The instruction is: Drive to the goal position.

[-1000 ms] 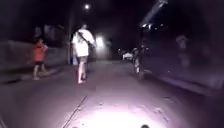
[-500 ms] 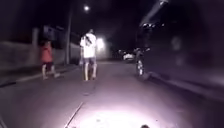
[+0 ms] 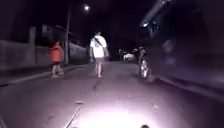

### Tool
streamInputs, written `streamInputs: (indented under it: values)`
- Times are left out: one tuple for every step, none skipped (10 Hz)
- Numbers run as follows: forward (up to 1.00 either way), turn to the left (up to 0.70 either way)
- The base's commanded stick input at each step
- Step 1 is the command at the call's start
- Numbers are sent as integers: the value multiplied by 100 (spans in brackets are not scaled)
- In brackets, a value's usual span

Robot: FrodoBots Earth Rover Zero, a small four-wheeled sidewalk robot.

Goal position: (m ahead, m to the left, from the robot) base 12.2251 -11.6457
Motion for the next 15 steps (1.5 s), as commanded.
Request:
streamInputs:
  values:
    - [70,0]
    - [70,0]
    - [70,0]
    - [70,0]
    - [70,0]
    - [70,0]
    - [70,0]
    - [70,0]
    - [70,0]
    - [70,0]
    - [70,0]
    - [70,0]
    - [70,0]
    - [70,0]
    - [70,0]
